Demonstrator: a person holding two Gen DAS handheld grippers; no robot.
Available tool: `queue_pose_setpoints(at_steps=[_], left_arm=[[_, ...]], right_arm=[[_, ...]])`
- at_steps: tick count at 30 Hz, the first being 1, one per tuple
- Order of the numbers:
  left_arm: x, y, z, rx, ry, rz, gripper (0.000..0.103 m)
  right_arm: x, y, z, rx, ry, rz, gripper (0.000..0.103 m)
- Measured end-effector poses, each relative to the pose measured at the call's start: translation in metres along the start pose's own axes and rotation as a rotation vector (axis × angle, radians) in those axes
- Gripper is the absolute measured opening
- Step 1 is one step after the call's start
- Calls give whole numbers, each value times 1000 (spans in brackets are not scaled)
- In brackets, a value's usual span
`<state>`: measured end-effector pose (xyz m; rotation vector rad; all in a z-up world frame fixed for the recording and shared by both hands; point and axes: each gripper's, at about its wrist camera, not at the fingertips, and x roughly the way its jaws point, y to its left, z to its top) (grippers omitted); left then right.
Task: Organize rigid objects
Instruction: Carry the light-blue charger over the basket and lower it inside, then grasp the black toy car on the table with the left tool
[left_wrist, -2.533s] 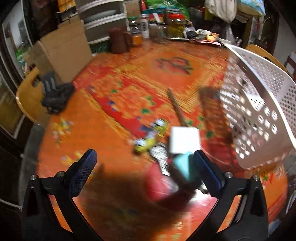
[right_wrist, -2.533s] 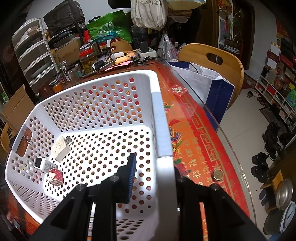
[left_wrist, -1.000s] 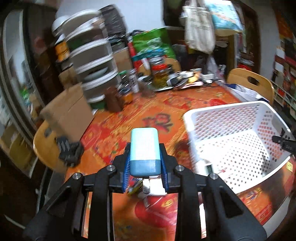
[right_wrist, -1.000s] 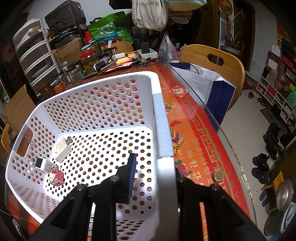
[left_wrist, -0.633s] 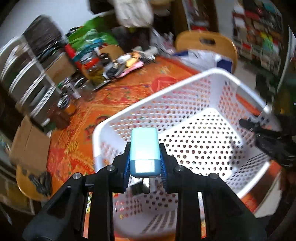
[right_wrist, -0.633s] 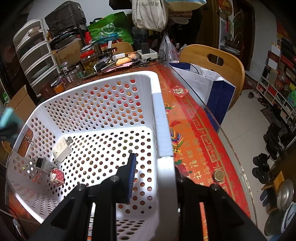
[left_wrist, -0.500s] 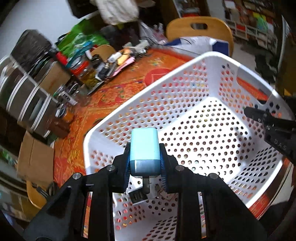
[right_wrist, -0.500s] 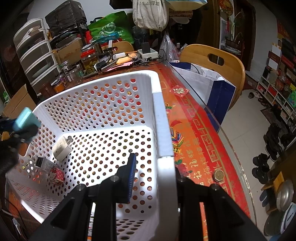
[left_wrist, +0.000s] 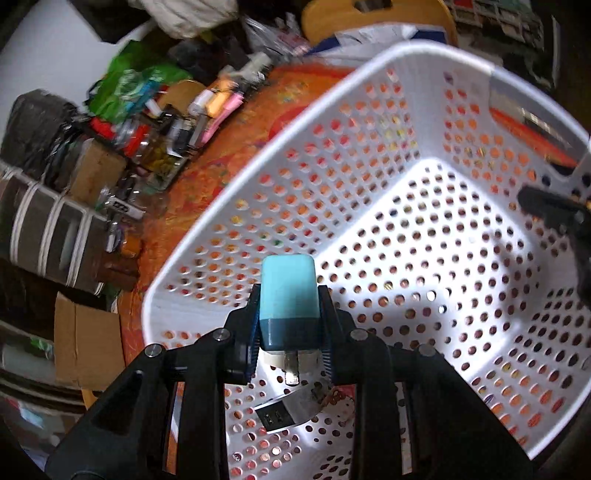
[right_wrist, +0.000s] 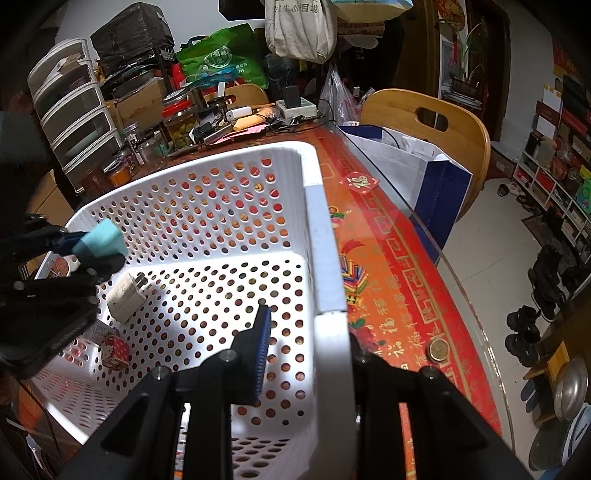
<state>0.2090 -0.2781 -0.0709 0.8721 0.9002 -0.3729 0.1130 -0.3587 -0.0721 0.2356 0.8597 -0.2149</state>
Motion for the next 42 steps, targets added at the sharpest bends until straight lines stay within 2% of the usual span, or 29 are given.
queue_pose_setpoints(at_steps=[4, 9, 15, 16, 17, 19, 21, 22, 24, 27, 28, 29, 32, 36, 38, 40, 42], left_arm=[[19, -11, 2, 64, 46, -1, 25], [25, -19, 3, 94, 69, -6, 25], [28, -15, 2, 80, 88, -55, 28], [27, -14, 1, 85, 80, -67, 36], [24, -13, 1, 85, 61, -64, 50], [13, -5, -2, 59, -4, -29, 65], [-4, 10, -7, 14, -65, 5, 66], [-18, 25, -14, -40, -103, 11, 66], [-46, 56, -33, -140, -171, -14, 70], [-84, 109, -78, -295, -259, 13, 91], [-90, 128, -99, -351, -279, 22, 102], [-90, 143, -120, -402, -284, 18, 103], [-62, 177, -177, -534, -226, -12, 103], [9, 191, -232, -634, -47, 45, 102], [41, 195, -253, -673, 7, 38, 84], [65, 199, -271, -729, 54, -9, 71], [76, 200, -284, -771, 34, -72, 70]], right_arm=[[-1, -1, -1, 11, -5, 9, 27], [0, -2, -1, 12, -4, 13, 27], [0, -2, -1, 12, -4, 12, 27], [0, -2, -1, 12, -3, 11, 27], [1, -2, -1, 13, -2, 11, 27], [1, -1, -1, 13, -1, 10, 28], [2, -1, -1, 12, 1, 9, 28], [2, 0, -2, 11, 2, 9, 28], [1, 0, -2, 7, 3, 10, 28], [1, 0, -2, 8, 4, 9, 27], [1, 0, -2, 9, 3, 11, 27], [1, 0, -2, 10, 2, 12, 27], [0, 0, -2, 5, 1, 12, 27], [1, 1, 0, 2, 7, 8, 27], [1, 0, 0, 3, 9, 7, 27], [2, 0, -1, 5, 14, 7, 27], [2, 0, -1, 6, 18, 3, 27]])
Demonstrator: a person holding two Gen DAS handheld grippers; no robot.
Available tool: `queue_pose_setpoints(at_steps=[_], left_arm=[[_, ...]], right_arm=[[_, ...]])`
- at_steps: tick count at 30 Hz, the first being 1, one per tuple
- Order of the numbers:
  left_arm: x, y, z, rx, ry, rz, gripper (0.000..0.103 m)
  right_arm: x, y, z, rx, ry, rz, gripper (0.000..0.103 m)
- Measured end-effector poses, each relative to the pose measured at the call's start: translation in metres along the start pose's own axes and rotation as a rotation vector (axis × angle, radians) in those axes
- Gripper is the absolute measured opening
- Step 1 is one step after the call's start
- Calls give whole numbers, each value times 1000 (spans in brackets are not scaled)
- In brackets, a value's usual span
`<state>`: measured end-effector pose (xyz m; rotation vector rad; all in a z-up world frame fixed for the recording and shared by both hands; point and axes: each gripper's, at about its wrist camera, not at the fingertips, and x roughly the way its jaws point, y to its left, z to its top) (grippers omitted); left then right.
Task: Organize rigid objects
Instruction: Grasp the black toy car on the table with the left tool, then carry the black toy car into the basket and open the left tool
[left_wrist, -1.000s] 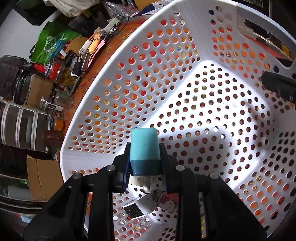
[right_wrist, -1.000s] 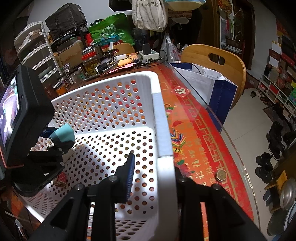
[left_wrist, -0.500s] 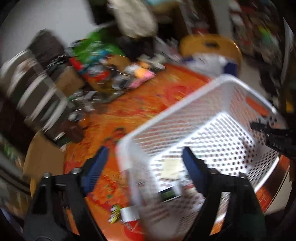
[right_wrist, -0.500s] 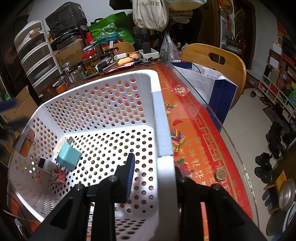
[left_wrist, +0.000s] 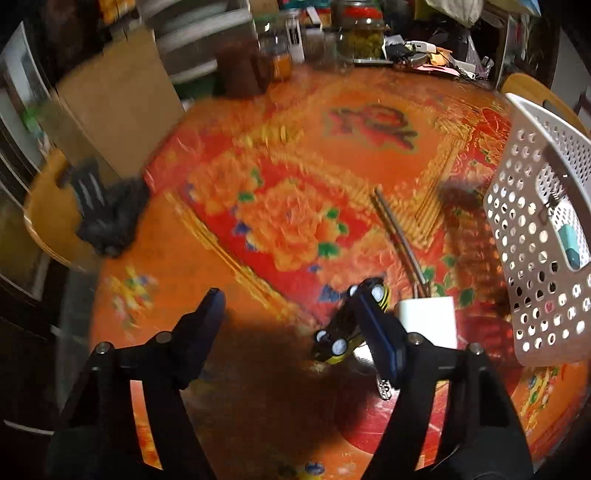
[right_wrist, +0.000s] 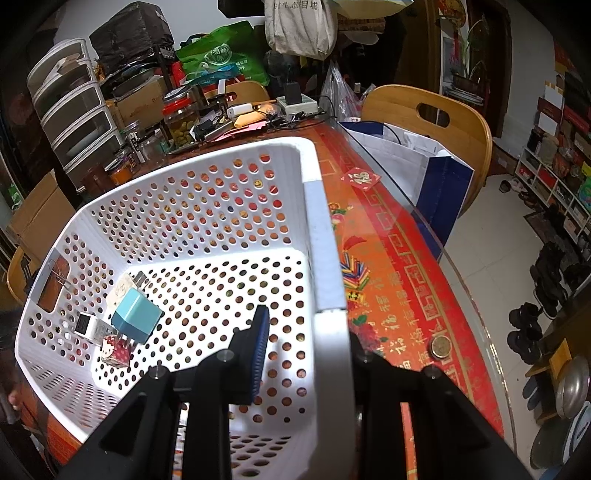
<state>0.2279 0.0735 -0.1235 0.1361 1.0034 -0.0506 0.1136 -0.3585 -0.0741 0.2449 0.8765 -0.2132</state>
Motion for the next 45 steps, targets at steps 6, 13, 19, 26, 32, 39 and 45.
queue_pose_setpoints(at_steps=[6, 13, 19, 26, 32, 39, 45], left_arm=[[-1, -7, -9, 56, -42, -52, 70], [6, -24, -9, 91, -28, -44, 70], [21, -17, -12, 50, 8, -46, 59], [21, -26, -12, 66, -9, -41, 27], [16, -31, -15, 89, -40, -6, 26], [-24, -28, -13, 72, -143, 17, 27], [-55, -24, -4, 67, -193, 40, 27]], right_arm=[[0, 1, 0, 3, 4, -17, 27], [0, 2, -1, -2, 6, -27, 27], [0, 2, 0, -3, 2, -27, 27], [0, 1, -1, -5, 1, -23, 27], [-1, 1, -1, -6, -3, -16, 27], [-1, 0, -1, -7, -5, -12, 27], [-2, 1, -1, -6, -8, -9, 27]])
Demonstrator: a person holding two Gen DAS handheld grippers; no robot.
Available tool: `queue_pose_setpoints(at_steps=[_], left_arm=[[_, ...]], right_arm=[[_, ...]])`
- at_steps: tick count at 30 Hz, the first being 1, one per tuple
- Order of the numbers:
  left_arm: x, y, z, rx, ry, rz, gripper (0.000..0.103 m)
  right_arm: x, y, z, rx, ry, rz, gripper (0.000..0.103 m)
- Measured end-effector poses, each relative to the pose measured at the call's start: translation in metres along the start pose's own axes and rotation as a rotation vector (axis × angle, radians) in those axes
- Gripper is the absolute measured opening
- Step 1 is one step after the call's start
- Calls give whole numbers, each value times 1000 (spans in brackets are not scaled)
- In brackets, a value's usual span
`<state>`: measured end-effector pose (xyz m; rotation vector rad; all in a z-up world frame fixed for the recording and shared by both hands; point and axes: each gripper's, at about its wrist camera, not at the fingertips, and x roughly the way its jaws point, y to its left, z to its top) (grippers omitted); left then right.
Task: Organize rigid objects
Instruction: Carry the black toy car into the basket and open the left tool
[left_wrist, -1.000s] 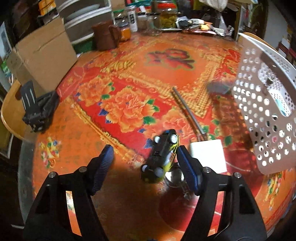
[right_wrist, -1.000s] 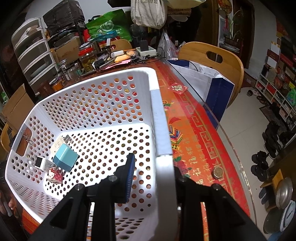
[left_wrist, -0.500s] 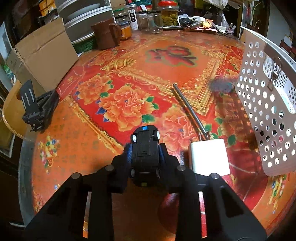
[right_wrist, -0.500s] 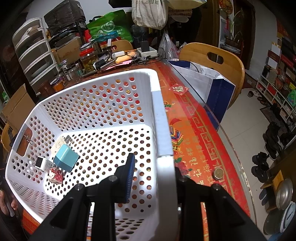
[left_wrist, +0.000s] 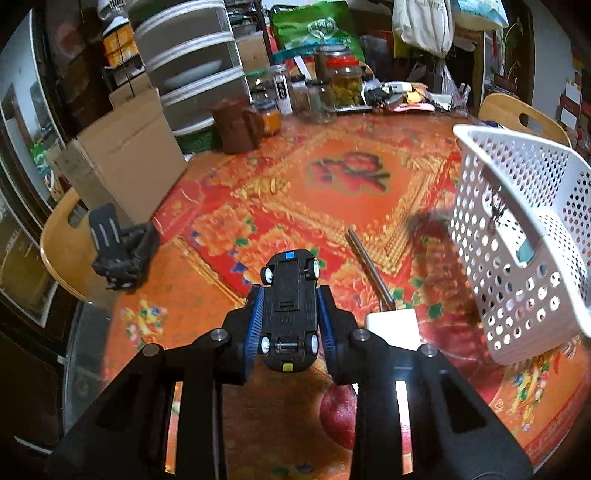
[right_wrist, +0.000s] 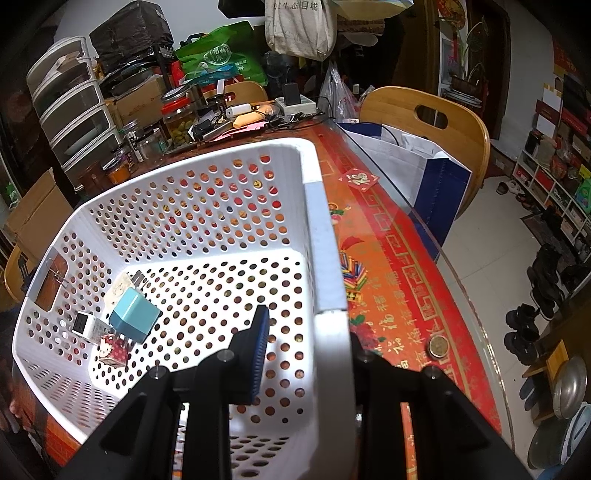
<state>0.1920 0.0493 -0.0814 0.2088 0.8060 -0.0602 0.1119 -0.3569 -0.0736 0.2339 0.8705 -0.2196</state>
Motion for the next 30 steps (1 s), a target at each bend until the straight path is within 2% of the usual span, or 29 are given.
queue_pose_setpoints(at_steps=[5, 8, 10, 13, 17, 22, 30], left_arm=[[-26, -6, 19, 27, -42, 33, 27], [-49, -19, 36, 59, -83, 27, 27], [-69, -36, 53, 84, -110, -6, 27], [-88, -70, 75, 142, -106, -83, 27], [-88, -130, 95, 258, -33, -134, 27], [-45, -202, 107, 382, 144, -139, 27], [20, -246, 106, 455, 361, -112, 27]], right_arm=[[0, 0, 0, -2, 0, -1, 27], [0, 0, -1, -3, -1, 2, 27], [0, 0, 0, -3, -2, 2, 27], [0, 0, 0, -3, -1, 2, 27], [0, 0, 0, -4, -1, 3, 27], [0, 0, 0, -2, -1, 3, 27], [0, 1, 1, -1, -2, 7, 28]])
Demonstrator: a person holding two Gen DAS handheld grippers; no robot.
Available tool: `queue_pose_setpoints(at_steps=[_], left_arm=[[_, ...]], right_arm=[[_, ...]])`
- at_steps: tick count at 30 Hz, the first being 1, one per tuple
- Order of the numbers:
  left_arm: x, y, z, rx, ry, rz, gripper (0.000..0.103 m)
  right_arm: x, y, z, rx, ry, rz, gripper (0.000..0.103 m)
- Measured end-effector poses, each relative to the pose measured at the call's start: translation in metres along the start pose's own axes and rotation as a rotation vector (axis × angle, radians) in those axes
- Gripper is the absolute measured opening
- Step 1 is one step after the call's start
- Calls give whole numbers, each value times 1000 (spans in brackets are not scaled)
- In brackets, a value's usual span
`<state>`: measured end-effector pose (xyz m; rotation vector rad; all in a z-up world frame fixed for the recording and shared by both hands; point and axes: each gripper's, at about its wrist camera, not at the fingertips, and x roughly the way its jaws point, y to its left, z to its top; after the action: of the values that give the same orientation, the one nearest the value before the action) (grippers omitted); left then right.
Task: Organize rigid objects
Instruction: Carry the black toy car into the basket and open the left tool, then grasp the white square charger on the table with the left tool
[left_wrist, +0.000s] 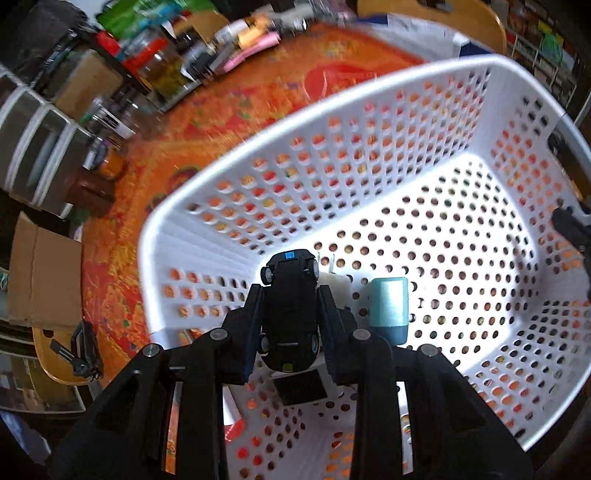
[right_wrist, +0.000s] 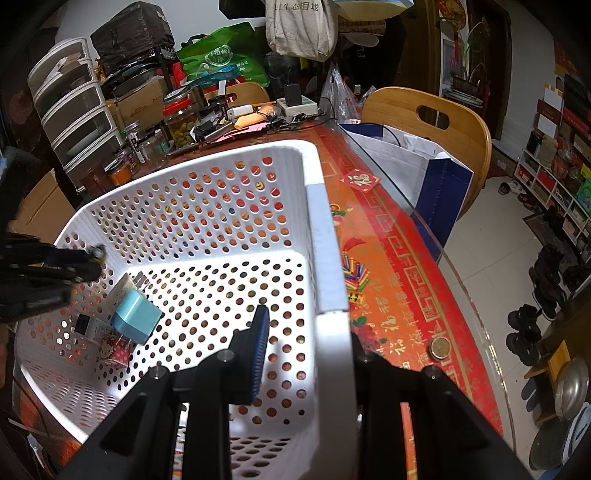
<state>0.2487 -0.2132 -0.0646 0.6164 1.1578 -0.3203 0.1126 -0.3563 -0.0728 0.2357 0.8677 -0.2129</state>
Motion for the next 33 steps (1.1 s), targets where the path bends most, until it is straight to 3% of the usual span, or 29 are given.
queue_pose_setpoints(at_steps=[10, 12, 14, 17, 19, 21, 22, 24, 26, 28, 30, 33], left_arm=[[30, -7, 5, 1, 81, -31, 27], [30, -7, 5, 11, 75, -43, 38], [20, -4, 5, 20, 20, -44, 65], [-16, 12, -6, -16, -109, -22, 69], [-48, 30, -24, -60, -200, -52, 71], [-81, 54, -54, -122, -299, -51, 83], [-92, 69, -72, -156, -345, -38, 97], [-101, 94, -105, -224, -405, -2, 103], [-88, 124, -139, -312, -384, 23, 103], [-65, 148, -171, -418, -373, -2, 103], [-39, 159, -190, -451, -341, -50, 103], [-2, 159, -206, -450, -284, -63, 102]], right_arm=[[0, 0, 0, -3, 0, 3, 28], [0, 0, 1, -2, 1, 3, 28], [0, 0, 1, -3, 1, 3, 28], [0, 1, 0, -3, 1, 4, 28], [0, 0, 0, -3, 2, 4, 28], [0, 1, 0, -3, 2, 4, 28], [0, 1, 0, -3, 1, 5, 28], [0, 0, 0, -3, 1, 5, 28], [0, 0, -1, -2, -2, 7, 28], [-1, 0, 0, -1, -4, 9, 28], [-1, 0, 0, 0, -4, 11, 29], [0, 0, 0, -2, -3, 9, 29]])
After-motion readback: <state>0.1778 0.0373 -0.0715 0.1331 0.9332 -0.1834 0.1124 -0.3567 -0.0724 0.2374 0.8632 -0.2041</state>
